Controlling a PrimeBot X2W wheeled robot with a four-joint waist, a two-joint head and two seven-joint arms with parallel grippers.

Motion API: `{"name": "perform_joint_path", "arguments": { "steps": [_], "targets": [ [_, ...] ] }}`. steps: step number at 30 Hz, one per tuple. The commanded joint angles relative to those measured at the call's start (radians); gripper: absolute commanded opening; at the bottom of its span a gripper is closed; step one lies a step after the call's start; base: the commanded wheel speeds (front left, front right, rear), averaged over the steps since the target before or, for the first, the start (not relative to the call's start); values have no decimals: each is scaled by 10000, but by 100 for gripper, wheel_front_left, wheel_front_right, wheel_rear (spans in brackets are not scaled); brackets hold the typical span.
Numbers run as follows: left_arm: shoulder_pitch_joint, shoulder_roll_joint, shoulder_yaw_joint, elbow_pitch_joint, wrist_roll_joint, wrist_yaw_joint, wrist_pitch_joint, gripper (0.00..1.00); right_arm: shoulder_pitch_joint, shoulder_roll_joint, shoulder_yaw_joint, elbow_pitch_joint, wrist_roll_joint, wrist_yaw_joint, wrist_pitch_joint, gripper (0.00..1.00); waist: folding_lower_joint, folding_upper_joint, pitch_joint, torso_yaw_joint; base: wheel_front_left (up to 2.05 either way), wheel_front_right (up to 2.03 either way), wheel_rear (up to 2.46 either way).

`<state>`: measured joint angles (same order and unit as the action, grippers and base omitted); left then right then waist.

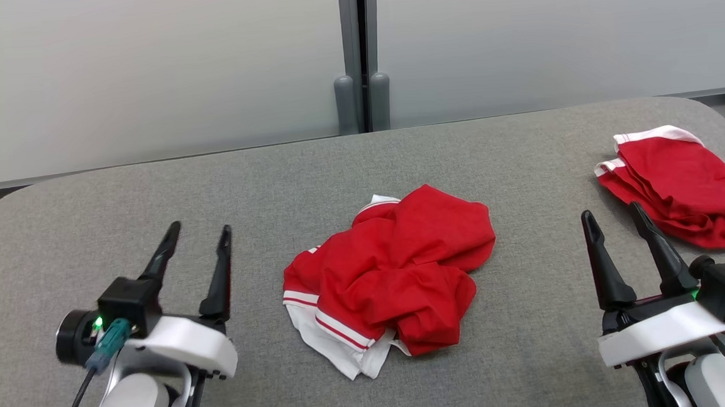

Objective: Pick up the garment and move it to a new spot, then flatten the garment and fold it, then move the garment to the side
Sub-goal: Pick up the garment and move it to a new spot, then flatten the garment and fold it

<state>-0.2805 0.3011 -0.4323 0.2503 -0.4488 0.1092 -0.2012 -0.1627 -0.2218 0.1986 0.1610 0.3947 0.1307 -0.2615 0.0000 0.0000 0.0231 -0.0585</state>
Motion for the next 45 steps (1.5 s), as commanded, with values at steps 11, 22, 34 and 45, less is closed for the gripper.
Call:
{"name": "perform_joint_path", "arguments": {
  "steps": [11, 22, 34, 45],
  "targets": [
    [2638, -126, 1654, -1732, -266, 1175, -638, 100, 473, 110, -295, -17, 35, 2, -46, 100, 0, 0, -99, 204, 0, 0, 0],
    [3390, -1181, 2335, -2102, 674, 668, -645, 100, 571, 237, -121, 72, 43, 2, -46, 100, 0, 0, -190, 126, 0, 0, 0],
    [3229, -1571, 2814, -1905, 1341, 160, -647, 100, 429, 204, -43, 151, 94, 2, -46, 100, 0, 0, -235, 59, 0, 0, 0],
    [3270, -1945, 3065, -1736, 1662, -201, -648, 100, 443, -20, 653, 374, 327, 2, -46, 100, 0, 0, -240, 187, 0, 0, 0]
  ]
}}
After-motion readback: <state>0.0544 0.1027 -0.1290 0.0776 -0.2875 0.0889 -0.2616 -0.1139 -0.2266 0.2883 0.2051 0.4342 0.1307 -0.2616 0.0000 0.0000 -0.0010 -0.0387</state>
